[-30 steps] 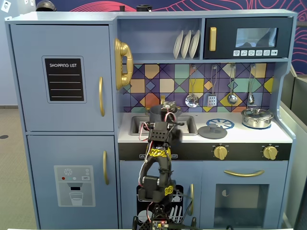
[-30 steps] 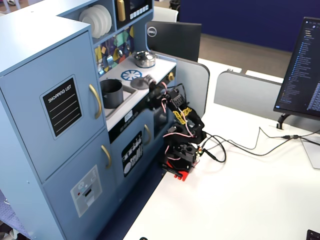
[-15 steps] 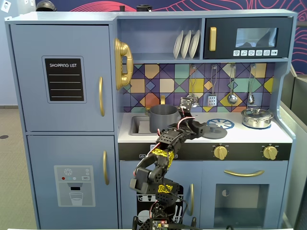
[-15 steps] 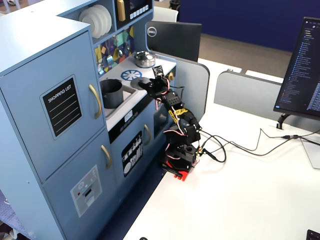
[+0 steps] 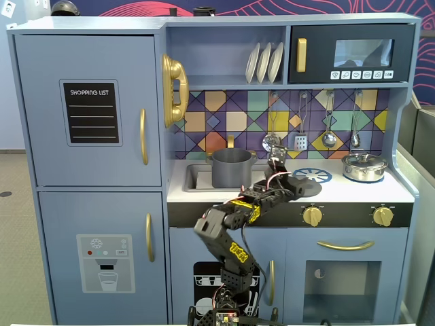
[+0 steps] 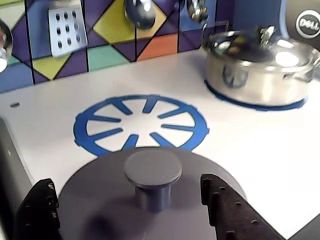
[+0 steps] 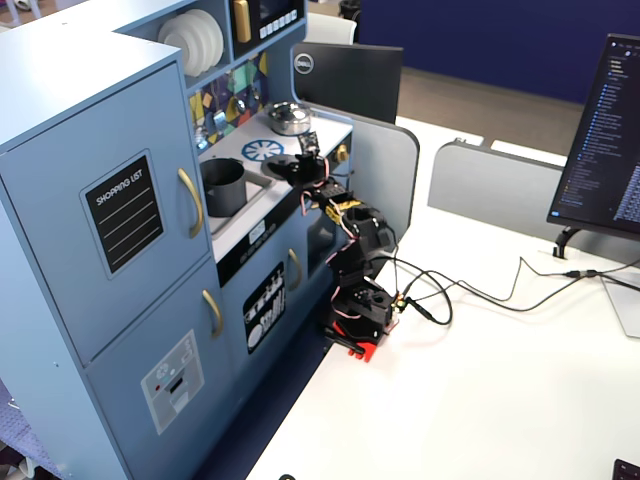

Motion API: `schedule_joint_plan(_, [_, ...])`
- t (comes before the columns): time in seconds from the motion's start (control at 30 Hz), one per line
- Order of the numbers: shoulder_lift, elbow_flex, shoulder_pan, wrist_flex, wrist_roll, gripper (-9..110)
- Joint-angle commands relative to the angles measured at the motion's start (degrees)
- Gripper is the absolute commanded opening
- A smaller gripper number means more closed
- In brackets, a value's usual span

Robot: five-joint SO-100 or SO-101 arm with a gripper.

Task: Pick up the lid from the counter and put it on the gray recipient

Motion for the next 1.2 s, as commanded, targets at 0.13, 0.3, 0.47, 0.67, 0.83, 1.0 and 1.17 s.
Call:
schedule_joint_plan(0.13, [-9.76, -7.65, 0.0, -9.32, -0.44, 28])
schedule_joint_plan(0.3, [-14.85, -12.22, 0.26, -9.67, 1.23, 26])
schedule_joint_plan(0.47, [-18.02, -14.06, 0.53, -9.76, 2.99, 25])
schedule_joint_plan(0.67, [-20.3, -15.12, 0.44, -8.7, 4.57, 22])
schedule_joint_plan(0.83, [-20.83, -15.12, -0.18, -8.09, 4.22, 2])
schedule_joint_plan(1.0, [-20.65, -15.12, -0.79, -7.73, 5.1, 0])
schedule_joint_plan(1.17, [-19.69, -17.14, -2.11, -7.91, 3.69, 0])
